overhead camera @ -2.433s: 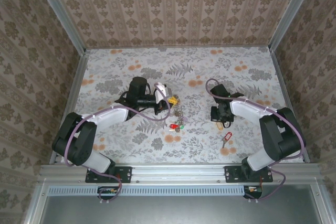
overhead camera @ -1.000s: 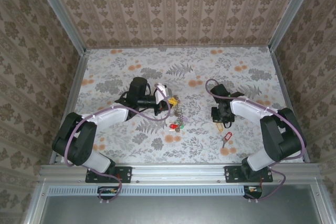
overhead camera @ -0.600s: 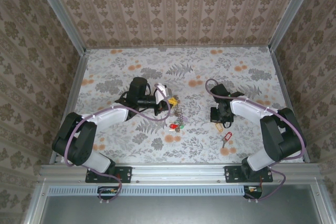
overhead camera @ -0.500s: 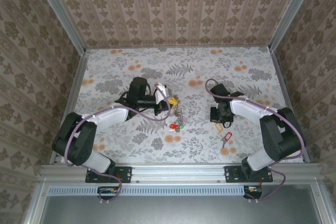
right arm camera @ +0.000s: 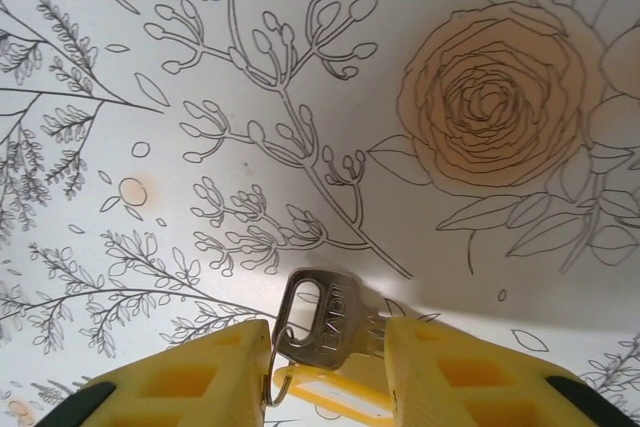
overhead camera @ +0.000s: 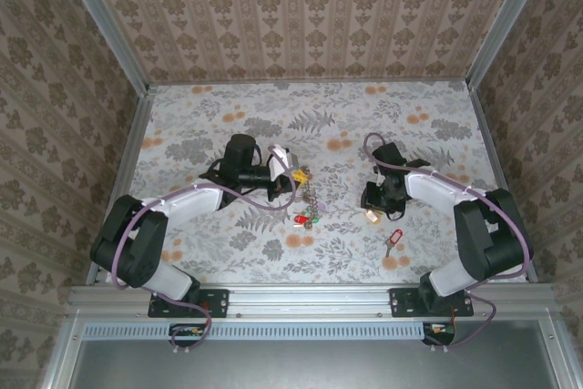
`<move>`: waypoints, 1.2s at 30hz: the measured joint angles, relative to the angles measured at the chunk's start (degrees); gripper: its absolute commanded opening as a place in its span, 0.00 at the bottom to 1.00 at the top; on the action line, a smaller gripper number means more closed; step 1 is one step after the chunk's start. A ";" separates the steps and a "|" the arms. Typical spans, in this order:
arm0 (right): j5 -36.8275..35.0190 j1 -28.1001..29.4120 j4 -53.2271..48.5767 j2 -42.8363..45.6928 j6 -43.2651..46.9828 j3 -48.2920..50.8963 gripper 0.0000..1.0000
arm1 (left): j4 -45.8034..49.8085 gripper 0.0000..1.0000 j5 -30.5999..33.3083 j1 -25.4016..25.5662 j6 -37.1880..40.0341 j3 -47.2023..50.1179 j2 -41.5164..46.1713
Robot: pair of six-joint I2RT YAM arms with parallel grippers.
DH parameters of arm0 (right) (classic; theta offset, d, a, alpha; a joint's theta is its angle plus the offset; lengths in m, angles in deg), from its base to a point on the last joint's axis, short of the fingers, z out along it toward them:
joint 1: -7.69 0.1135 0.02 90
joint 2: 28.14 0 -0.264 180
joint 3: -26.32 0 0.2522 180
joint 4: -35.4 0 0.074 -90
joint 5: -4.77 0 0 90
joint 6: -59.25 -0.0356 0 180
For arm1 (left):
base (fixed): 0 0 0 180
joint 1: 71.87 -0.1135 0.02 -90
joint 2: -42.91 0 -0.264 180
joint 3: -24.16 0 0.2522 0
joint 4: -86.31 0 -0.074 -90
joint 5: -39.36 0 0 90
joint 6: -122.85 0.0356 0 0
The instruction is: Put the keys on the keyring
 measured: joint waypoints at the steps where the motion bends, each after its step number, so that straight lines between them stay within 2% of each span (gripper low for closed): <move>1: 0.72 -0.02 0.15 -0.09 0.00 0.00 0.30 | 0.00 0.00 -0.02 0.00 0.00 0.00 0.00; 5: 1.44 0.52 0.28 -1.99 0.17 -0.09 0.06 | 0.02 0.00 -0.17 0.00 0.00 0.00 0.00; 6: 0.87 0.92 -0.02 -2.80 0.37 -0.22 0.04 | 0.00 0.00 -0.17 0.00 0.00 0.00 0.00; 11: -0.24 1.99 -0.39 -3.54 0.61 -1.27 0.17 | 0.02 0.00 -0.17 0.00 0.00 0.00 0.00; 15: 1.55 2.10 0.48 -4.61 0.04 -1.27 0.27 | 0.02 0.00 -0.17 0.02 0.00 0.00 0.00; 23: 3.17 2.73 1.53 -5.20 -0.87 -1.68 0.39 | 0.22 0.00 -0.17 0.02 0.00 0.00 0.00; 25: 3.43 2.73 1.60 -5.31 -1.07 -1.81 0.40 | 0.24 0.00 -0.20 0.02 0.00 -0.02 0.00; 31: 3.37 2.73 1.64 -5.31 -1.05 -1.97 0.33 | 0.42 0.00 -0.20 0.02 0.00 -0.02 0.00; 36: 2.80 3.17 1.44 -4.83 -1.05 -2.01 0.23 | 0.44 0.00 -0.20 0.02 0.02 -0.11 0.00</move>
